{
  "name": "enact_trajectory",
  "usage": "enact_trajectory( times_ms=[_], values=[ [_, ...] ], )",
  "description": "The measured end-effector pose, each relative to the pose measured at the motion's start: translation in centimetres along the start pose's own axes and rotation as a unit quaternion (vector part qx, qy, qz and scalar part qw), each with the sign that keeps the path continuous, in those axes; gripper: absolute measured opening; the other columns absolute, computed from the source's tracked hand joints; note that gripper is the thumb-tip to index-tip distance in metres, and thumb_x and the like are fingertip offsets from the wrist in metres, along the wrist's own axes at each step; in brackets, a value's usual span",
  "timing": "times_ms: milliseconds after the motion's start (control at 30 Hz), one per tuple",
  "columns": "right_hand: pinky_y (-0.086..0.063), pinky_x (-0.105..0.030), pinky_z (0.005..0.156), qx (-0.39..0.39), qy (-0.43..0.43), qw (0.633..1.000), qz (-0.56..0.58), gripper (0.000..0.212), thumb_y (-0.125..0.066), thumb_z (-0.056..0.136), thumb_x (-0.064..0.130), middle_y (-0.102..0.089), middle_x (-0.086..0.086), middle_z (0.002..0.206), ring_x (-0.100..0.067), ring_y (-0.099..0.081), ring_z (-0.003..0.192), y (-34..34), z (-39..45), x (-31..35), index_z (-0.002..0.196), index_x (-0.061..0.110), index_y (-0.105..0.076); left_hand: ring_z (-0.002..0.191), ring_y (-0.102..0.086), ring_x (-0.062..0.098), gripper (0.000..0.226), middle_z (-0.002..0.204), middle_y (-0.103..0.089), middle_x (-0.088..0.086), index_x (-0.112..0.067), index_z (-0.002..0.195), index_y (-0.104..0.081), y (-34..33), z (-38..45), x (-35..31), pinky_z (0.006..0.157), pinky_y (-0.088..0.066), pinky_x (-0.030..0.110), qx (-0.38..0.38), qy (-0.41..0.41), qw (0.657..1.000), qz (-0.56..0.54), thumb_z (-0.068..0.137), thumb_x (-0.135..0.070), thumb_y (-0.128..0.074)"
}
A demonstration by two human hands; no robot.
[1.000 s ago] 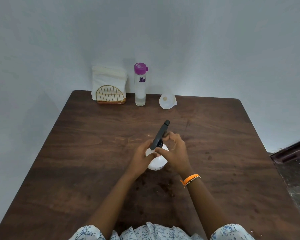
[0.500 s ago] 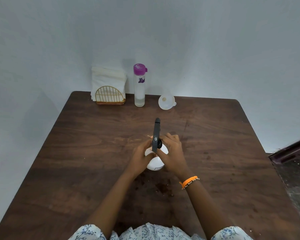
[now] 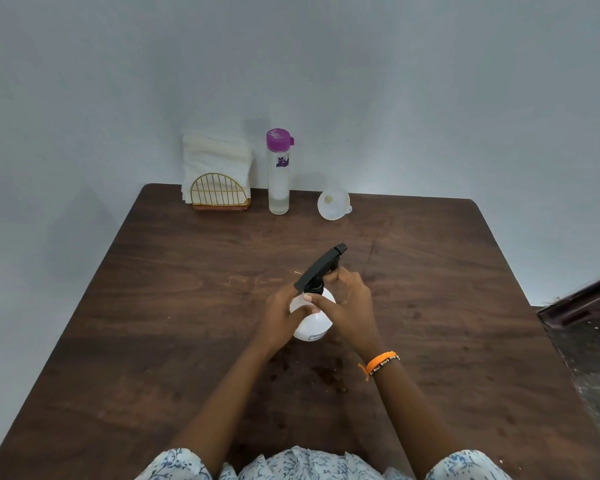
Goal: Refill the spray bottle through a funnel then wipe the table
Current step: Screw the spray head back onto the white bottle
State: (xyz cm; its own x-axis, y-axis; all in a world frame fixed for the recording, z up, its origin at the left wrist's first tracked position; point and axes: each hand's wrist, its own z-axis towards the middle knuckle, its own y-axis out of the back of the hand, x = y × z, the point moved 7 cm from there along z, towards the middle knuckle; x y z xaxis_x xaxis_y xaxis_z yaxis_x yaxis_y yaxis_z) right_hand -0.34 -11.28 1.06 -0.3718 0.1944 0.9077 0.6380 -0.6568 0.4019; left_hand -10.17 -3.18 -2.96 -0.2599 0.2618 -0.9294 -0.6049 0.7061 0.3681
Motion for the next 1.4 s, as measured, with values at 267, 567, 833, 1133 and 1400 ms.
enact_trajectory(
  times_ms=[267, 567, 833, 1133, 1400],
  values=[
    [-0.034, -0.012, 0.072, -0.007, 0.023, 0.999, -0.021, 0.022, -0.066, 0.078, 0.034, -0.054, 0.016, 0.092, -0.004, -0.044, 0.091, -1.3, -0.8, 0.1, 0.099, 0.028, -0.063, 0.092, -0.053, -0.020, 0.042, 0.098, -0.058, -0.029, -0.034, 0.112, -0.056, 0.1, -0.1, -0.1, 0.077, -0.037, -0.002, -0.013, 0.000, 1.000, 0.003, 0.085, -0.001, -0.057],
    [-0.044, -0.031, 0.086, 0.045, 0.043, 0.997, -0.038, 0.029, -0.067, 0.080, 0.027, -0.059, 0.023, 0.098, -0.015, -0.053, 0.100, -0.1, -0.2, -0.1, 0.108, 0.019, -0.068, 0.089, -0.055, -0.012, 0.037, 0.096, -0.057, -0.028, -0.037, 0.105, -0.056, 0.2, -0.1, -0.2, 0.073, -0.040, -0.001, -0.017, 0.009, 1.000, -0.005, 0.082, -0.011, -0.067],
    [-0.051, -0.047, 0.077, -0.121, 0.000, 0.989, -0.081, 0.040, -0.072, 0.063, 0.050, -0.065, 0.015, 0.082, -0.007, -0.060, 0.080, 0.2, -1.3, -0.3, 0.090, 0.020, -0.069, 0.095, -0.058, 0.002, 0.035, 0.100, -0.063, -0.017, -0.020, 0.112, -0.064, 0.2, -0.1, -0.7, 0.081, -0.042, 0.011, -0.058, -0.009, 0.998, 0.003, 0.082, -0.003, -0.062],
    [-0.045, -0.048, 0.090, -0.107, -0.030, 0.993, -0.049, 0.046, -0.062, 0.068, 0.058, -0.065, 0.015, 0.100, -0.007, -0.053, 0.102, -0.5, -1.7, -1.3, 0.101, 0.027, -0.068, 0.098, -0.054, 0.005, 0.032, 0.112, -0.065, -0.003, -0.015, 0.116, -0.063, 0.2, -0.1, -0.5, 0.080, -0.038, 0.014, -0.084, 0.004, 0.996, 0.026, 0.084, -0.010, -0.064],
    [-0.044, -0.037, 0.078, 0.039, 0.123, 0.972, -0.195, 0.042, -0.039, 0.082, 0.043, -0.066, 0.007, 0.099, -0.009, -0.037, 0.095, -0.5, 0.5, 0.1, 0.103, 0.016, -0.065, 0.086, -0.057, -0.002, 0.025, 0.092, -0.063, -0.018, -0.033, 0.093, -0.064, 0.1, 0.0, 0.2, 0.069, -0.042, 0.005, -0.058, 0.026, 0.998, -0.027, 0.079, -0.013, -0.070]
  ],
)
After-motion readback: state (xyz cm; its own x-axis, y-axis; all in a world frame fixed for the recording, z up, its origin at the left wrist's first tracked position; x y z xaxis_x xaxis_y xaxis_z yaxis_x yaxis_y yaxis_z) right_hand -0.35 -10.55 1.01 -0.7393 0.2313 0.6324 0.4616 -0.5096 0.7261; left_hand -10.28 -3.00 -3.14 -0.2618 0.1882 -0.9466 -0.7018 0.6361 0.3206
